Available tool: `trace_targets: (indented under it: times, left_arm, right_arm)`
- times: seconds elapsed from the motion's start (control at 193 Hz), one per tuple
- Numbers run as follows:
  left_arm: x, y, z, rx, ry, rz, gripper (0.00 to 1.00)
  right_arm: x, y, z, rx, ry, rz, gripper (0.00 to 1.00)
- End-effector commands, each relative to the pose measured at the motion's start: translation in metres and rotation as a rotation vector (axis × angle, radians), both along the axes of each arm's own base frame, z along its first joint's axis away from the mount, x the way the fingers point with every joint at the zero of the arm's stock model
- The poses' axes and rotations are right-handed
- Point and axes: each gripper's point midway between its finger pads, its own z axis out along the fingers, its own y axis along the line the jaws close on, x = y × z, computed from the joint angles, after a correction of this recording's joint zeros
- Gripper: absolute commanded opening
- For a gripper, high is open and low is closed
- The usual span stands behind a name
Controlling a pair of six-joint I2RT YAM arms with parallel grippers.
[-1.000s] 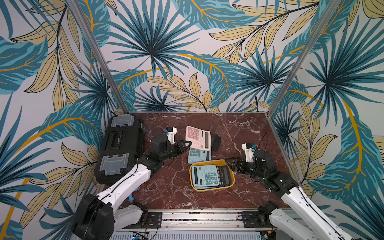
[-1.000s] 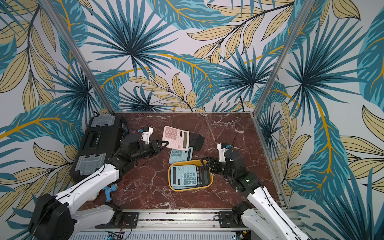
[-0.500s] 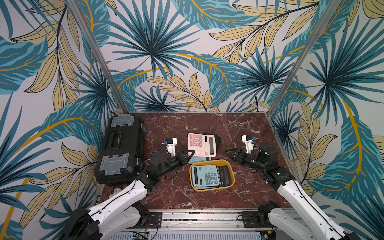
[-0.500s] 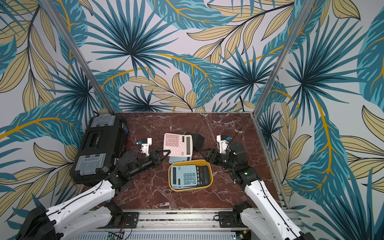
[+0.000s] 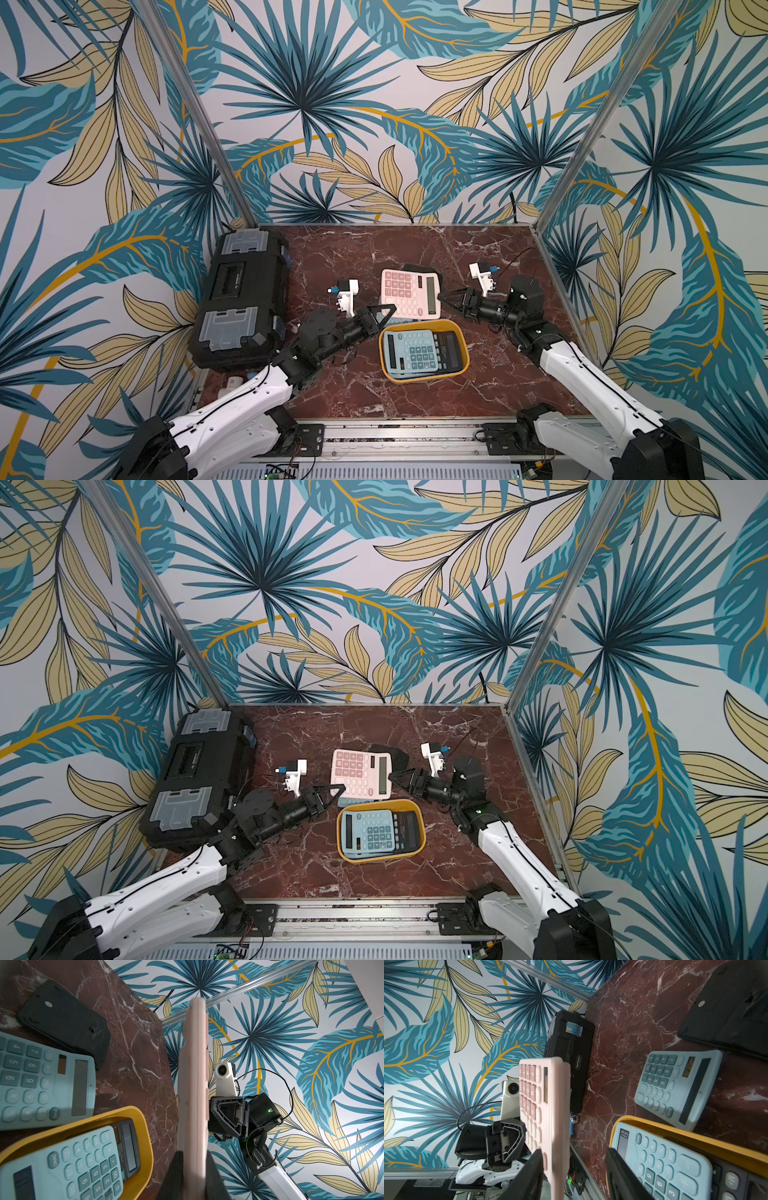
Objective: Put the calculator in the storage box
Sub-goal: Pick up the calculator at the center of the board.
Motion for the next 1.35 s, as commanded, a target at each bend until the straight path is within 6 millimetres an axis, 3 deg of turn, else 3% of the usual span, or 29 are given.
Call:
trace_targets:
  times: [0.0, 0.269, 0.626, 0.817, 1.04, 1.185, 1.34]
  left_arm:
    - [-0.001, -0.002, 0.015, -0.048, -0.046, -0.008, 0.0]
    - [-0.002, -0.006, 0.008, -0.054, -0.028, -0.026, 0.0]
    - [-0.005, -0.011, 0.007, -0.05, -0.027, -0.045, 0.0]
    - [-0.005, -0.012, 0.001, -0.042, -0.014, -0.044, 0.01]
    - [-0.004, -0.01, -0.002, -0.022, -0.01, -0.029, 0.32]
    - [-0.004, -0.005, -0.006, 0.009, -0.004, -0.009, 0.61]
    - [-0.005, 0.008, -0.012, 0.082, 0.001, 0.037, 0.82]
  right_arm:
    - [-0.001, 0.006, 0.02, 0.049, -0.053, 0.047, 0.5]
    - [0.002, 0.007, 0.015, 0.044, -0.04, 0.049, 0.35]
    - [0.006, 0.008, 0.008, 0.043, -0.02, 0.051, 0.29]
    - [0.004, 0.007, 0.012, 0.043, -0.027, 0.05, 0.13]
    - [-0.001, 0.004, 0.009, 0.006, -0.023, 0.042, 0.0]
    - [-0.006, 0.002, 0.006, -0.023, -0.014, 0.045, 0.0]
    - [-0.014, -0.004, -0.003, -0.093, 0.003, 0.044, 0.0]
